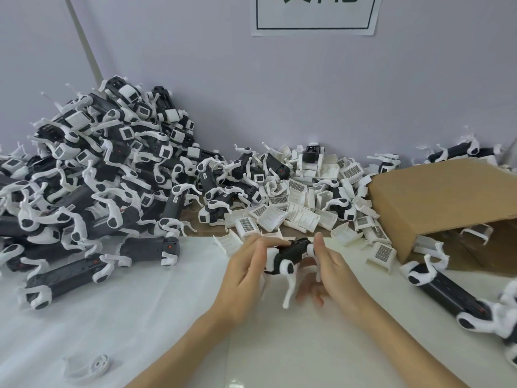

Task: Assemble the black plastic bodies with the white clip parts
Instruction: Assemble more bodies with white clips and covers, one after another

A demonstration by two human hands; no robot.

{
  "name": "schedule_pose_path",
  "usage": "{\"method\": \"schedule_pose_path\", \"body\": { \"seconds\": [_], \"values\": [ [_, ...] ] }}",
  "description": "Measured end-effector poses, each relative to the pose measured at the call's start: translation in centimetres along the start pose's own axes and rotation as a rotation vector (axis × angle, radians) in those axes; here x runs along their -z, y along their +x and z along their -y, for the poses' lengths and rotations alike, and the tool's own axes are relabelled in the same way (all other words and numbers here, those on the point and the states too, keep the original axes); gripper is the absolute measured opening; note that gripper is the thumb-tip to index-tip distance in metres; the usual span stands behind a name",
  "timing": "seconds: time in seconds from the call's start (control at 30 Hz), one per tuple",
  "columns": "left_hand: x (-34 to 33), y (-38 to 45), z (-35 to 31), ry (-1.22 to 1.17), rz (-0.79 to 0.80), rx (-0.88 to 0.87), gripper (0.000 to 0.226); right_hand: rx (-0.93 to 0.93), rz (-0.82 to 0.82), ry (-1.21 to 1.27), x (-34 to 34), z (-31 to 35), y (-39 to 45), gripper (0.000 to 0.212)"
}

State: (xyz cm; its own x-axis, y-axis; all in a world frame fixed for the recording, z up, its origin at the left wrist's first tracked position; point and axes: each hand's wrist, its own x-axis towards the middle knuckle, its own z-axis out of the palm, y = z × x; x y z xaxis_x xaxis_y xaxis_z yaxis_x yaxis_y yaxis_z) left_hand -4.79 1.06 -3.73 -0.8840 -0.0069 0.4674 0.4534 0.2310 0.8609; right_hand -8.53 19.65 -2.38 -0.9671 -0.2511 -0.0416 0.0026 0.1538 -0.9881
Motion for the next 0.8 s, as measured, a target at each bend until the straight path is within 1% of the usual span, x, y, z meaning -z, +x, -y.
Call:
{"method": "schedule_pose_path", "body": {
  "seconds": [0.1,0.17,0.23,0.33,0.4,0.47,0.5,0.53,0.6,0.67,0.73,0.8],
  "values": [
    [-0.1,0.2,0.1,0.025,0.08,-0.026,0.058,-0.02,0.023,0.076,0.4,0.1,0.1,0.075],
    [-0.1,0.3,0.5,0.022,0.077,-0.043,0.056,-0.036,0.025,0.104,0.4,0.2,0.1,0.077],
    [0.0,0.3,0.7,-0.003,0.033,-0.036,0.05,-0.058,0.023,0.148,0.3,0.2,0.2,0.075],
    [0.0,0.4,0.4,-0.076,-0.032,0.097,0.043,-0.051,-0.043,0.285,0.2,-0.1,0.5,0.067],
    [0.1,0.6,0.3,-0.154,-0.043,0.217,0.048,-0.016,-0.083,0.438,-0.2,-0.1,0.6,0.055],
    [-0.1,0.9,0.3,-0.218,-0.084,0.293,0.056,0.048,-0.068,0.509,-0.7,-0.4,0.6,0.051],
    [-0.1,0.9,0.3,-0.216,-0.13,0.297,0.054,0.072,-0.041,0.486,-0.9,-0.5,0.5,0.052],
    [-0.1,0.9,0.2,-0.21,-0.183,0.288,0.05,0.089,-0.013,0.411,-1.1,-0.6,0.3,0.051],
    [-0.1,0.9,0.4,-0.232,-0.277,0.266,0.046,0.15,0.009,0.113,-0.9,-0.7,0.1,0.043],
    [0.2,0.9,0.7,-0.255,-0.349,0.257,0.046,0.241,-0.026,-0.176,-0.2,-0.9,0.5,0.034],
    [0.4,1.2,0.9,-0.245,-0.357,0.256,0.038,0.278,-0.15,-0.264,0.7,-1.2,2.0,0.026],
    [0.4,1.3,1.2,-0.253,-0.297,0.271,0.028,0.3,-0.329,-0.379,1.9,-1.4,3.9,0.037]
  ]
}}
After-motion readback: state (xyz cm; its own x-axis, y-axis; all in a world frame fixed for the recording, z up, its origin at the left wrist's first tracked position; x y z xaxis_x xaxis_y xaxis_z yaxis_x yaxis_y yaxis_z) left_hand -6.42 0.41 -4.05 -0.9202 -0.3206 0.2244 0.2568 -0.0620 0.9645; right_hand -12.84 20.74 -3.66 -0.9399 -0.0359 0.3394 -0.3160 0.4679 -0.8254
